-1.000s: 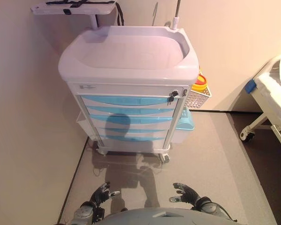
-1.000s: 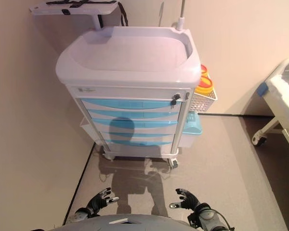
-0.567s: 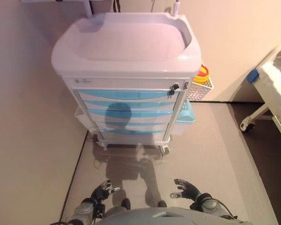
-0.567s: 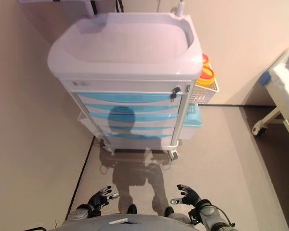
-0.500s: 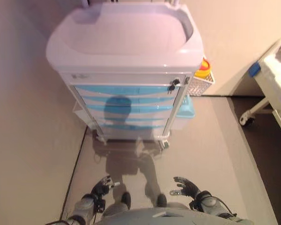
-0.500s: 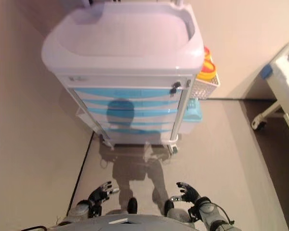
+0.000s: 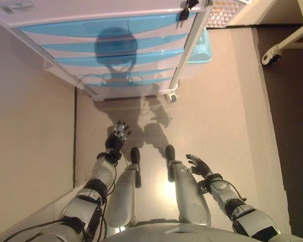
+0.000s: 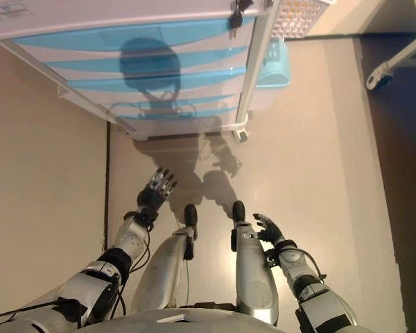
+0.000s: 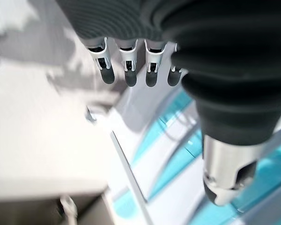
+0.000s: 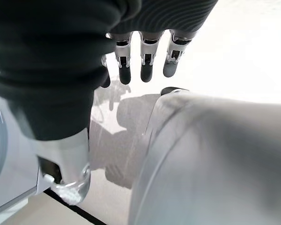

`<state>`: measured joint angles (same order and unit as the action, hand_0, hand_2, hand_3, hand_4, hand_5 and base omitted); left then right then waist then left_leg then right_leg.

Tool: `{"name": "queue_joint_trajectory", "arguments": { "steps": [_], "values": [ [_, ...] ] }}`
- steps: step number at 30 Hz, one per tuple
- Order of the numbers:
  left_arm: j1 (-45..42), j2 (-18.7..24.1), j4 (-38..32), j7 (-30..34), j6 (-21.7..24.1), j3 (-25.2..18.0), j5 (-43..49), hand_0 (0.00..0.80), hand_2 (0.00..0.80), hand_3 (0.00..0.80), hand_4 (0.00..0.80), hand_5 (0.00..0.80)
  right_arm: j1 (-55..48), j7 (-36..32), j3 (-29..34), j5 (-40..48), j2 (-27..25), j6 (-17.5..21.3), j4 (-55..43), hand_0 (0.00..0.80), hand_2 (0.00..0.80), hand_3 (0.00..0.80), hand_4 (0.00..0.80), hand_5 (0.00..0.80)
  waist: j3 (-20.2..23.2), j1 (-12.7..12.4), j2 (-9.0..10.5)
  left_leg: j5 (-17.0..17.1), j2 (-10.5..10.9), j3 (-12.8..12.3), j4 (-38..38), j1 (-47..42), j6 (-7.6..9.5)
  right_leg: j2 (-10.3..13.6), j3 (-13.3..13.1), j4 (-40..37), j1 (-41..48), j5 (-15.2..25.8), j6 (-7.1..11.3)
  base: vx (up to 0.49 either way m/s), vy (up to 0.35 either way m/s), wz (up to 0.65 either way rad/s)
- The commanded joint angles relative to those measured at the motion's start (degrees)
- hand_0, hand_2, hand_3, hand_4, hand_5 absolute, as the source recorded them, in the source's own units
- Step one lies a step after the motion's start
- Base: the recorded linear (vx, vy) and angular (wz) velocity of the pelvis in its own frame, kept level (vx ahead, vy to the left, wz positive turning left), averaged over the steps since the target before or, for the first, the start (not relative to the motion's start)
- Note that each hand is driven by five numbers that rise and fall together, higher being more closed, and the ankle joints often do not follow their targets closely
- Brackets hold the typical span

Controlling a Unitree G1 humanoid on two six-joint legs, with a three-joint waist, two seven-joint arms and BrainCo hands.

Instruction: Open the drawer and pick up the medicine

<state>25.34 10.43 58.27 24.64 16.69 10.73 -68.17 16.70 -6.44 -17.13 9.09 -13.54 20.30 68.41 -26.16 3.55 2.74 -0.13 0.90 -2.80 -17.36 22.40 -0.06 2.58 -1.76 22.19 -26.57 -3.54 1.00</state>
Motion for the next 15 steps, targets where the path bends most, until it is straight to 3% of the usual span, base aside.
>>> {"name": "queue_joint_trajectory", "arguments": {
  "steps": [1,7,15],
  "values": [
    [1.3,0.4,-4.7,6.1,4.5,-2.5,-6.8,0.000,0.000,0.000,0.000,0.000,-2.5,-0.1,-3.5,2.5,-1.6,1.9,-4.4,0.000,0.000,0.000,0.000,0.000,1.3,1.1,0.86,-5.1,1.8,-0.8,-5.5,3.0,3.44,-1.2,0.0,-1.9,-1.3,3.7,-0.40,-0.005,-0.048,-0.28],
    [11.8,6.2,-5.8,12.7,2.4,-5.5,-15.8,0.000,0.000,0.000,0.000,0.000,-2.2,-1.5,-5.1,5.6,-2.3,2.1,-6.3,0.000,0.000,0.000,0.000,0.000,-0.1,3.0,2.90,-7.1,0.9,-2.4,-9.6,7.0,3.30,-2.1,-1.4,-1.9,-4.2,5.0,-0.44,-0.008,-0.025,-0.23],
    [27.7,11.5,-4.0,15.2,2.0,-7.3,-29.1,0.000,0.000,0.000,0.000,0.000,-2.2,-1.8,-8.3,5.9,-2.4,4.8,-6.7,0.000,0.000,0.000,0.000,0.000,-1.2,6.0,4.88,-9.9,-0.5,-4.5,-13.5,9.7,3.15,-2.2,-2.5,-2.6,-6.2,6.1,-0.31,0.000,0.016,-0.16]
  ]
}}
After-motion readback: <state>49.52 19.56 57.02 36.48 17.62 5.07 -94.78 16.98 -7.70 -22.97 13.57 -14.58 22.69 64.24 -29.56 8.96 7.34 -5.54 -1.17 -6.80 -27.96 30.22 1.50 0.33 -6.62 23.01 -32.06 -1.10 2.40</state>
